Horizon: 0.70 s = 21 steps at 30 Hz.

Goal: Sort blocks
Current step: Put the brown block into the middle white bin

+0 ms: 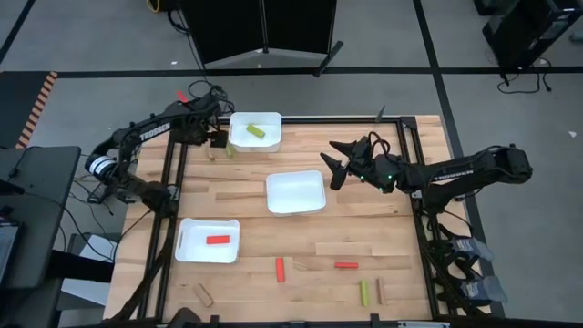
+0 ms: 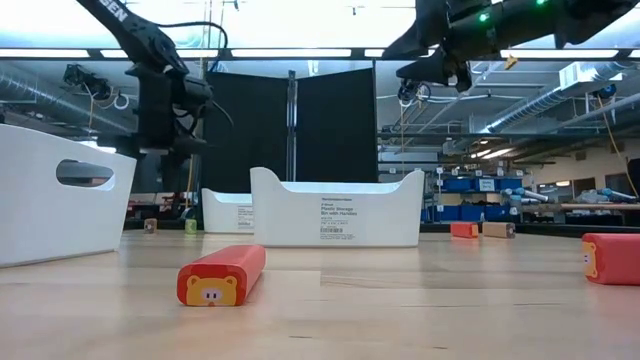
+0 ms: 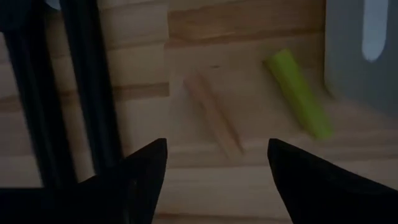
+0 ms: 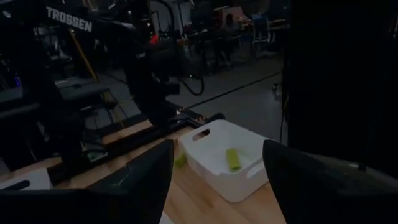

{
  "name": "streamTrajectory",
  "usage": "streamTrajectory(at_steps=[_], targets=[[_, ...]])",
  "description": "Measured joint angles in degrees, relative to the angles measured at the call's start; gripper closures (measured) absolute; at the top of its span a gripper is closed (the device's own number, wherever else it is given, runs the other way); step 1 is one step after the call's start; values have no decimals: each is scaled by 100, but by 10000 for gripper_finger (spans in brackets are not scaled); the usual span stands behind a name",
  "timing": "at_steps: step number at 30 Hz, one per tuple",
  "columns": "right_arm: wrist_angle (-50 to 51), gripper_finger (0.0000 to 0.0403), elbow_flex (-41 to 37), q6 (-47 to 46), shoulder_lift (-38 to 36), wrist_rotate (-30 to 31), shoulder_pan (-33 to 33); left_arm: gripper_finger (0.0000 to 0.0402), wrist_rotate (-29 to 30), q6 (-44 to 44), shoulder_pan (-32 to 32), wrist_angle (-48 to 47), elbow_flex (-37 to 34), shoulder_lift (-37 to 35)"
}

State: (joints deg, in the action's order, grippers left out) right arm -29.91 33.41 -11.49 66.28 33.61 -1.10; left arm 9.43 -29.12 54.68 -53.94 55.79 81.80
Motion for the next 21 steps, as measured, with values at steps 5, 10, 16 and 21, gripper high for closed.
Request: streamTrajectory(at_steps=[5,10,16,21], targets=[[-35,144,0,110,4,2,7,106,35,-158,-12,280,0,197],[-29,144,0,121,4,2,24,106,-40,-274,-1,613,-247,308],[-7,144,0,143,4,2,22,106,-198,-574,147,979,-739,304],[-7,144,0,163,4,0,22,106,-271,-713,150,1330,-931,295]])
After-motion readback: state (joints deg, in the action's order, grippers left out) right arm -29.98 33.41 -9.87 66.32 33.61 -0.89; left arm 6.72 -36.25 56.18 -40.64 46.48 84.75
